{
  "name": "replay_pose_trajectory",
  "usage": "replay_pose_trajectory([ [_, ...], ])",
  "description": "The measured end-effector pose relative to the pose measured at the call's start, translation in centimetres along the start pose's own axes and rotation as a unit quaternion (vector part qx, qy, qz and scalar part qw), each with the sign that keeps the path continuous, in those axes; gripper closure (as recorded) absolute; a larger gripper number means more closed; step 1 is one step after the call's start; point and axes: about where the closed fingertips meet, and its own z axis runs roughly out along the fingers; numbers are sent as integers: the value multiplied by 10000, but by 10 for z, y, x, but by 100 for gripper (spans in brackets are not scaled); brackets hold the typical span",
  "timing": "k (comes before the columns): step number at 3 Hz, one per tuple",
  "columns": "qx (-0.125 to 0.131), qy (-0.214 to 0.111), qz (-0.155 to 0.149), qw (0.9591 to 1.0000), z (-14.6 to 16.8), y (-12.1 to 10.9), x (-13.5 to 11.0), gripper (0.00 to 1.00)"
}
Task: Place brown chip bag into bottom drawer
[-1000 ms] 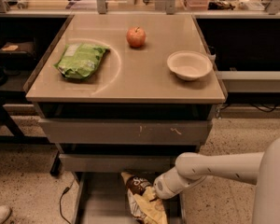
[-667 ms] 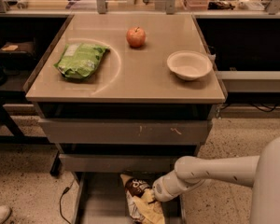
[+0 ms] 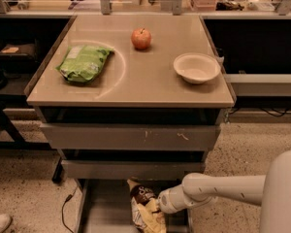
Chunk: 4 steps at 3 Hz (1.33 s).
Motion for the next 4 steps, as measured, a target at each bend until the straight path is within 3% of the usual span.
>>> replay_pose_trajectory([
  [1, -117, -220, 118, 9996, 18, -10, -7, 100],
  [2, -117, -220, 118, 9996, 18, -10, -7, 100],
  [4, -288, -467, 410, 9977, 51, -38, -18, 100],
])
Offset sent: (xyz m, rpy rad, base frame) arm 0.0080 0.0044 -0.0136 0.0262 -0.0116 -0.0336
